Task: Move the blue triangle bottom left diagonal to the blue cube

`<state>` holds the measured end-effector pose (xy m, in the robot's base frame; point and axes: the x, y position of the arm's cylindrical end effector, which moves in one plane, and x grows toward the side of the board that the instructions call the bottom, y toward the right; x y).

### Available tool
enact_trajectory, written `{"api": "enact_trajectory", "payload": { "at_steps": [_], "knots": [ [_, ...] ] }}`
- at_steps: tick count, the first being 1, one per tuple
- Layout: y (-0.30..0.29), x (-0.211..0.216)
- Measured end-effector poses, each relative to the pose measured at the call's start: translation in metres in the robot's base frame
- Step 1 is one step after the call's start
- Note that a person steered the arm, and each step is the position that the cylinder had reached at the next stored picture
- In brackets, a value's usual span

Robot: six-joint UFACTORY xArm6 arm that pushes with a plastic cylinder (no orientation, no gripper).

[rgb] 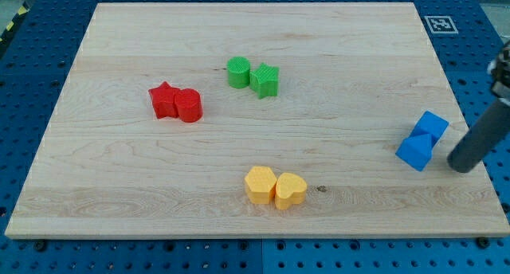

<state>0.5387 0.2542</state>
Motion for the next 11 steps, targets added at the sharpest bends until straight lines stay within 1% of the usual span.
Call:
{"api": "enact_trajectory", "payload": {
  "at_steps": [1, 2, 3, 5, 7, 10, 11],
  "knots": [
    [0.0, 0.0],
    [0.0, -0.014],
    [-0.007, -0.016],
    [-0.069, -0.016],
    [-0.117, -0.016],
    [-0.153, -0.018],
    [-0.17, -0.025]
  ]
}}
